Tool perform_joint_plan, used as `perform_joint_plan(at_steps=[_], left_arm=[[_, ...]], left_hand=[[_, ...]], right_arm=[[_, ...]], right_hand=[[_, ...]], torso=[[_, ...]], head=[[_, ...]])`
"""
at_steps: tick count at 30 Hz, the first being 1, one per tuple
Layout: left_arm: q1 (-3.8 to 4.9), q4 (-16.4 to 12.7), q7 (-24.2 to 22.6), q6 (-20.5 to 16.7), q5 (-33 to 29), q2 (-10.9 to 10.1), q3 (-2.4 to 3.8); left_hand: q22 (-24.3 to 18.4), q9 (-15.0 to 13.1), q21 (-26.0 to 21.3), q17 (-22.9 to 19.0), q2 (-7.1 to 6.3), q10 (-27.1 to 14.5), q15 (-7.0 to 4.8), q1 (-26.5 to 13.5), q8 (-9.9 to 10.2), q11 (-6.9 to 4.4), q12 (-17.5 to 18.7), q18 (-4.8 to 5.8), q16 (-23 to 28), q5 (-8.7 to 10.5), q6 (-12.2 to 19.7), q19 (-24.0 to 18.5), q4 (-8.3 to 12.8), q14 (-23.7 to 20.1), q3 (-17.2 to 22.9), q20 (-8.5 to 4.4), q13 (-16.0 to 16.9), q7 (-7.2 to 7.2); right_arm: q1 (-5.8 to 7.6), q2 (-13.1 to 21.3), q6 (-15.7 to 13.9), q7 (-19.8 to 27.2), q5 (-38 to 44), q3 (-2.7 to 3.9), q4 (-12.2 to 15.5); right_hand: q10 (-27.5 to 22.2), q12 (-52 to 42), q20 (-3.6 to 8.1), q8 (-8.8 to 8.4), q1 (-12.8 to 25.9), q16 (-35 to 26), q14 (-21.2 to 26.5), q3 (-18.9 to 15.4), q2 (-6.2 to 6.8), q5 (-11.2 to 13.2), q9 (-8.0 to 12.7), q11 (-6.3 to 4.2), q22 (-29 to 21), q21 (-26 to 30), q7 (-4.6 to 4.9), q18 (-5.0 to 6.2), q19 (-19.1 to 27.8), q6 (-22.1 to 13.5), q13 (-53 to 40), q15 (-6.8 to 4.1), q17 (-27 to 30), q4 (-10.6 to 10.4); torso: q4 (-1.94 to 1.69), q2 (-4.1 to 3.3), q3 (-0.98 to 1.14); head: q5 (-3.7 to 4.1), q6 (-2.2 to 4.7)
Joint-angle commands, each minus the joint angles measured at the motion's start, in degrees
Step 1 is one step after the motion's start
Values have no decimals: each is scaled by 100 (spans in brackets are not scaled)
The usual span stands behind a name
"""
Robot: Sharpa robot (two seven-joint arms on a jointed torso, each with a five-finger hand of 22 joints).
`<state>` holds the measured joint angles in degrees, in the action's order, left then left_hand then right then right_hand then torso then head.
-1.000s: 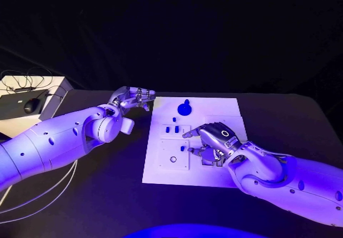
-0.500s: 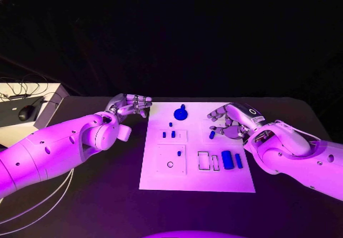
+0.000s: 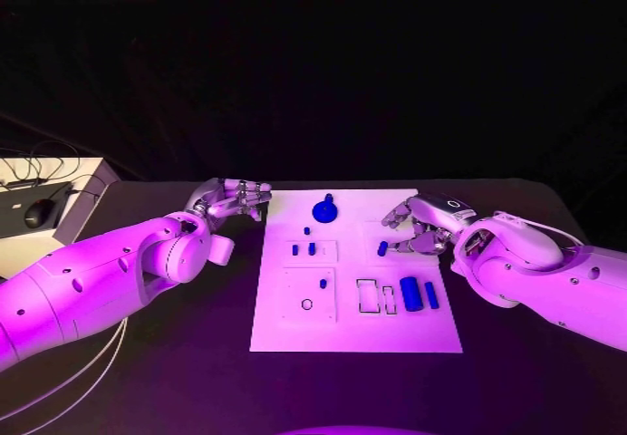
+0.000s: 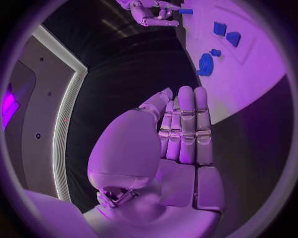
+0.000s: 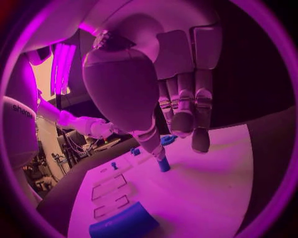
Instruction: Assemble the parts on the task board
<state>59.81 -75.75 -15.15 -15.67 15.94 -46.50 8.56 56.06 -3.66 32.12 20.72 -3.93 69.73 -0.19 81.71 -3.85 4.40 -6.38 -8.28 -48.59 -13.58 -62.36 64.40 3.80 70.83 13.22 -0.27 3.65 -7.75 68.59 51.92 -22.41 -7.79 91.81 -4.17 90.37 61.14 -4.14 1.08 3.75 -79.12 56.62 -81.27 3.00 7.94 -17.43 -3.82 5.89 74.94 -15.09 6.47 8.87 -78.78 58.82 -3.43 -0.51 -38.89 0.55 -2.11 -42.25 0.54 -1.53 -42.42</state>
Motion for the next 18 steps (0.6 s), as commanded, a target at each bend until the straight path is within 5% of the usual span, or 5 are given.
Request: perform_joint_plan(at_steps=[1, 18], left_arm=[[-3, -18, -99, 63, -32, -5, 4], [-4, -18, -72, 40, -32, -35, 5]], left_hand=[[5, -2, -24, -6, 26, 24, -26, -11, 9, -29, -24, 1, -13, -24, -39, 46, -17, -21, -34, -4, -7, -2], [4, -1, -33, -9, 40, 26, -26, -22, 10, -29, -21, 4, -9, -24, -42, 50, -33, -16, -38, -5, -7, -5]], right_arm=[[4, -27, 483, 41, 346, -3, -26], [-11, -111, 565, 91, 457, -30, 52]], right_hand=[[95, -27, -2, -13, -51, -12, 0, -1, -29, 16, -5, -27, 107, 38, -20, 33, -39, 0, -5, 16, 3, -40], [538, 29, 61, -13, -9, 58, -10, 317, -205, 8, -3, -123, 168, -246, 3, -42, -92, 267, -2, -50, -39, 141]], torso=[[-9, -3, -1], [-3, 2, -5]], head=[[3, -23], [-4, -54]])
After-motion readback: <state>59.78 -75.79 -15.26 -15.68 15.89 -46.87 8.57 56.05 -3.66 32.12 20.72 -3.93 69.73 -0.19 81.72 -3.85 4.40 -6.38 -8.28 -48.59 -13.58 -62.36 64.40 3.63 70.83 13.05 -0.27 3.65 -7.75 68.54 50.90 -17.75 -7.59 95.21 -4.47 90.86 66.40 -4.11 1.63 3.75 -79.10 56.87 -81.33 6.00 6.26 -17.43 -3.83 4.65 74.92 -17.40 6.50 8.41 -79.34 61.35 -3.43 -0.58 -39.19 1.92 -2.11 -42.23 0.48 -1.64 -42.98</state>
